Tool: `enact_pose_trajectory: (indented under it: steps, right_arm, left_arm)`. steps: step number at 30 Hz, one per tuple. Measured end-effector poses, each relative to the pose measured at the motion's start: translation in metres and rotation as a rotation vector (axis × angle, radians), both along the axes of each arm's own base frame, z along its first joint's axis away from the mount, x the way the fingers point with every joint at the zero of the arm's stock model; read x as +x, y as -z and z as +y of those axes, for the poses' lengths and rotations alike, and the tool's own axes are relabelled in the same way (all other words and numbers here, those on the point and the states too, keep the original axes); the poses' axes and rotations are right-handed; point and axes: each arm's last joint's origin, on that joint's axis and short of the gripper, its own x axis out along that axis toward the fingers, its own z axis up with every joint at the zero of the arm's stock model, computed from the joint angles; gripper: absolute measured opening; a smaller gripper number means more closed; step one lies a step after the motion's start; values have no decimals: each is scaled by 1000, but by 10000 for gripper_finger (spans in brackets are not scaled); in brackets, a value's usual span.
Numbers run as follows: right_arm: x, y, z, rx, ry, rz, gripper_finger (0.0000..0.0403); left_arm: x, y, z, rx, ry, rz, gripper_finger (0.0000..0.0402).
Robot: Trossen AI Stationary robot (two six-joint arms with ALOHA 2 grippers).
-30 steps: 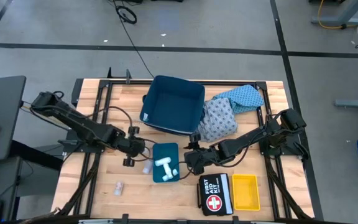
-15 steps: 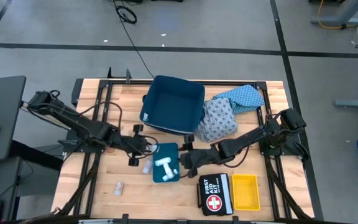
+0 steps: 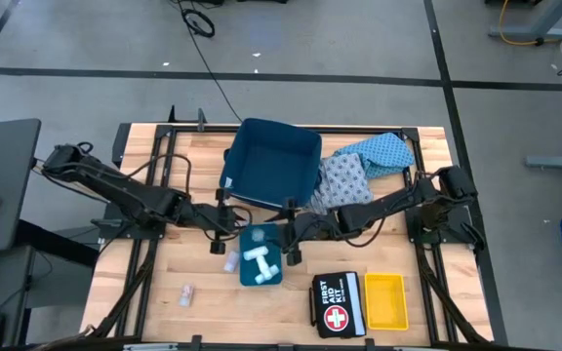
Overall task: Pick & place medical supplies in basket/bin
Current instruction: Put the top transparent bottle in the yellow bin
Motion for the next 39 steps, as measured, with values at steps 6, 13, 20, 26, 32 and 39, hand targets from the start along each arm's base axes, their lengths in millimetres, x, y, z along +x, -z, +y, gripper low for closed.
enact_pose_trajectory:
  steps: [6, 13, 20, 26, 32, 39]
  right_arm:
    - [1, 0, -4, 1, -5, 7, 263]
    - [-6, 8, 5, -8, -25, 93, 263]
    - [-8, 9, 13, 40, -84, 114, 258]
    - [-5, 20, 5, 73, -68, 161, 241]
    - [-9, 14, 9, 23, -62, 153, 239]
    - [-25, 10, 11, -72, 25, 249, 240]
  left_arm:
    - [6, 2, 0, 35, 24, -15, 4]
    - [8, 4, -1, 26, 55, -4, 8]
    - [8, 4, -2, 15, 71, -1, 9]
    - [9, 5, 0, -44, 69, -1, 14]
    - [16, 16, 4, -160, 79, 63, 83]
    - [29, 26, 0, -202, 87, 119, 220]
